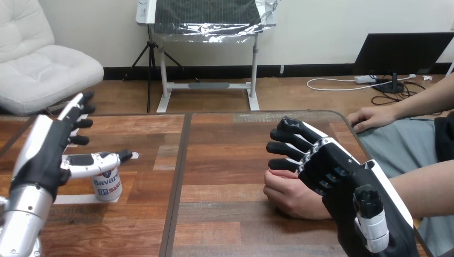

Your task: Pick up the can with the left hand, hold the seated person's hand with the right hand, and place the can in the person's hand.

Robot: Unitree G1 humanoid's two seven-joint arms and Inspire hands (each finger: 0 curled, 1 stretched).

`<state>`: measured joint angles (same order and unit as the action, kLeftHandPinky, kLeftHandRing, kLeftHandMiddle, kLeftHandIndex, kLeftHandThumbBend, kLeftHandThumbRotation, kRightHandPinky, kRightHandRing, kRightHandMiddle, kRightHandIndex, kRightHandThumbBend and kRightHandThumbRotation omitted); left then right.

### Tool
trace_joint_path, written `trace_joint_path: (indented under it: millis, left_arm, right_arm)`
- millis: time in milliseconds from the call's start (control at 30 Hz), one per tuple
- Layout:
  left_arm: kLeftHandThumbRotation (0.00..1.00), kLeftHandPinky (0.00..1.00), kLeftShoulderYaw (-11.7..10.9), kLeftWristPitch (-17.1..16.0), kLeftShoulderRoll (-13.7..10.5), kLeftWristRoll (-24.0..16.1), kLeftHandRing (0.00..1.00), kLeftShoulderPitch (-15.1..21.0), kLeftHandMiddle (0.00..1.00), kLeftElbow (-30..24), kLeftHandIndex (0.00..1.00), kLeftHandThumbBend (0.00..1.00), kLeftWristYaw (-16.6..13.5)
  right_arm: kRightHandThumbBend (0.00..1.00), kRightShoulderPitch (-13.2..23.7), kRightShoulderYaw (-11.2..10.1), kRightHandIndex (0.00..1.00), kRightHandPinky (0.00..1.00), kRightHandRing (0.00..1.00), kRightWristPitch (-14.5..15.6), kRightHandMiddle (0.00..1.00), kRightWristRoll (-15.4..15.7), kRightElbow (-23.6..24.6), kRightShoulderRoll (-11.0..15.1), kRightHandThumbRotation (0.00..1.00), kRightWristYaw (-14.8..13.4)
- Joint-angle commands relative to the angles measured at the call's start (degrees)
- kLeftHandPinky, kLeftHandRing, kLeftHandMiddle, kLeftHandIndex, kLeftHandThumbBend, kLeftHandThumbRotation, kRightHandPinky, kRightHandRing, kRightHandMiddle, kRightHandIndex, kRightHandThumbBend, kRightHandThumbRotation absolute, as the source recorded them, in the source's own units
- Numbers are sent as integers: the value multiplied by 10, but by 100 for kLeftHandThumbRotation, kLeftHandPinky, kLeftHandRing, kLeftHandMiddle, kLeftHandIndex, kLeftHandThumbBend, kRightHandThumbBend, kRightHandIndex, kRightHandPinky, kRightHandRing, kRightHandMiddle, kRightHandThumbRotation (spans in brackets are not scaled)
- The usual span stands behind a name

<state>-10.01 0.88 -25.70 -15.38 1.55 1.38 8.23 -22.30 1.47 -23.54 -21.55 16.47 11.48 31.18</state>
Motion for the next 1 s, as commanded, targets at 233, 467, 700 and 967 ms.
trace_joint_path:
  millis: [233,467,700,967]
  left_arm:
    - [10,80,19,15,-29,-14,89,54,93,25,96,74,14]
    - [14,79,30,31,-32,-27,89,61,93,45,96,75,19]
    - [16,79,38,35,-34,-29,89,68,93,67,95,77,21]
    - [14,80,44,37,-33,-29,90,72,94,83,95,77,23]
  right_arm:
    - [94,32,-9,86,77,83,-9,86,-3,9,-1,89,-2]
    - [94,31,-9,86,77,83,-11,86,-6,10,0,89,1]
    - [94,31,-10,86,77,83,-11,86,-6,11,1,89,2]
    - [94,30,-10,86,77,83,-8,86,-11,12,0,88,4]
